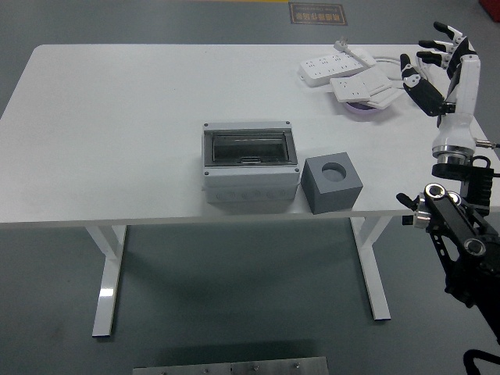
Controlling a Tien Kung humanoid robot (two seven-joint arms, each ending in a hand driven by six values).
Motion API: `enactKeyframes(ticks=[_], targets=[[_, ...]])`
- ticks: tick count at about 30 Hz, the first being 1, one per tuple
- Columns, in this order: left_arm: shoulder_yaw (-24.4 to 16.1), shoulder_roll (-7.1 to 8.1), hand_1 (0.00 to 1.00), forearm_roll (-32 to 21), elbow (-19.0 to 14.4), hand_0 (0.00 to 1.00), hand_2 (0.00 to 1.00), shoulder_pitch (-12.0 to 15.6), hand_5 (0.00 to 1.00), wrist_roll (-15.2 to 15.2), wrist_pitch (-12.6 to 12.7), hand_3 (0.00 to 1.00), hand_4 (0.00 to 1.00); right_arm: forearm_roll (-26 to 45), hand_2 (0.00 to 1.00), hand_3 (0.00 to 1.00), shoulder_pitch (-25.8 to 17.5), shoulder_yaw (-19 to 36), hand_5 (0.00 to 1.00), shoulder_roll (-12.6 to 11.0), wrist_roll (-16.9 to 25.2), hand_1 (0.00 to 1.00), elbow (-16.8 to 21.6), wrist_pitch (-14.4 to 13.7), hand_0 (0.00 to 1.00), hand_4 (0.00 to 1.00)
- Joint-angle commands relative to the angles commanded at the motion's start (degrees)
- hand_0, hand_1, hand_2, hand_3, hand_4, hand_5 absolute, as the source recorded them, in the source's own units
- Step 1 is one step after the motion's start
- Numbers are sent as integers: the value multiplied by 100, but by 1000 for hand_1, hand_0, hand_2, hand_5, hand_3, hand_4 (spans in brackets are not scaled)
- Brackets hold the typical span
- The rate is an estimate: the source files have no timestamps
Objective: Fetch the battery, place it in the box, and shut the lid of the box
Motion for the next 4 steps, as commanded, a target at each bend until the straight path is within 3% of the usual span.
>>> enactKeyframes(ticks=[4], targets=[[-14,9,910,31,2,865,851,-19,873,0,-11,866,912,-62,471,549,20,34,93,33,270,418,-57,-226,439,488]])
